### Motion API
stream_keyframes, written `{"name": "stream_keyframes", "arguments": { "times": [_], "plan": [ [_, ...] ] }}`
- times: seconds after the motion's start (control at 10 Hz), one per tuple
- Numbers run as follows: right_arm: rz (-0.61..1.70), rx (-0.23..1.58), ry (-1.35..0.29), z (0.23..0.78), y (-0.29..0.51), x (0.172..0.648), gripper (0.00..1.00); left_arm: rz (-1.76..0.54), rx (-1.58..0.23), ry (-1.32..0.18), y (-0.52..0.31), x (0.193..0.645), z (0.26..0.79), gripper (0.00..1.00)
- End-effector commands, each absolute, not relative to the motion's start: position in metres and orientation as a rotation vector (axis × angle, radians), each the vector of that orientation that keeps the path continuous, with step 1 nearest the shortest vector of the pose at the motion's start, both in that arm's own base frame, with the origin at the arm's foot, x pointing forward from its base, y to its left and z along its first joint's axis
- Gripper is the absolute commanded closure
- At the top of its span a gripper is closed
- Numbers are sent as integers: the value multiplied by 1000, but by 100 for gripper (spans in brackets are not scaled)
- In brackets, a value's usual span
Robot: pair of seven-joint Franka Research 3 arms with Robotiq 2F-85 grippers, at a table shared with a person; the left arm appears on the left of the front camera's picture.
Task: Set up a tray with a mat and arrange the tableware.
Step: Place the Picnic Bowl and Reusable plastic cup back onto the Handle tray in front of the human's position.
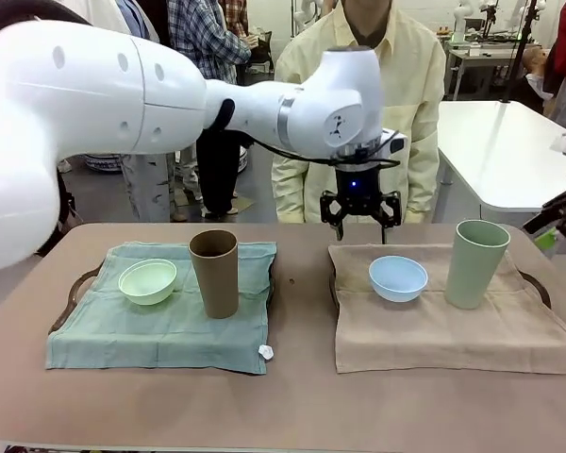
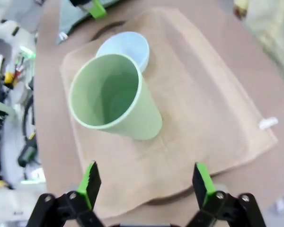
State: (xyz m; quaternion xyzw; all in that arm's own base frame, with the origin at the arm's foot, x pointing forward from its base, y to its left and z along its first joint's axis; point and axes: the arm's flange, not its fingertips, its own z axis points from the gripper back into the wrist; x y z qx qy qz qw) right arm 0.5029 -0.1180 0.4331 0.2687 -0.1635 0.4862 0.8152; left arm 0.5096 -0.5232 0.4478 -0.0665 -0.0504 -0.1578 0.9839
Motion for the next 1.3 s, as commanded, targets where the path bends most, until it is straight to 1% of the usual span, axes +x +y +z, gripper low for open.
{"name": "stream_keyframes", "arguments": {
  "times": [0.0,0.1,0.4,0.5,0.7,0.8,0.9,1.0,1.1,1.2],
  "plan": [
    [957,474,-129,470,-81,481,0,-355,-98,-145,-501,494,474,8],
    [899,401,-76,486,-71,476,0,-354,-89,-167,-495,489,489,8],
    [746,211,4,536,-27,459,0,-372,-22,-239,-479,476,538,8],
    [710,154,9,551,-13,452,0,-368,2,-244,-476,473,549,8],
    [637,-6,-44,579,11,441,0,-311,69,-222,-466,469,572,8],
    [540,-104,-42,584,17,444,0,-255,76,-213,-458,469,579,8],
    [469,-141,-15,580,20,453,0,-203,80,-212,-451,470,583,8],
    [505,-67,-34,567,18,467,0,-193,63,-227,-442,472,582,8],
    [569,-67,-62,593,17,442,0,-272,53,-209,-453,469,578,8],
    [569,-67,-62,593,17,442,0,-272,53,-209,-453,469,578,8]
  ]
}}
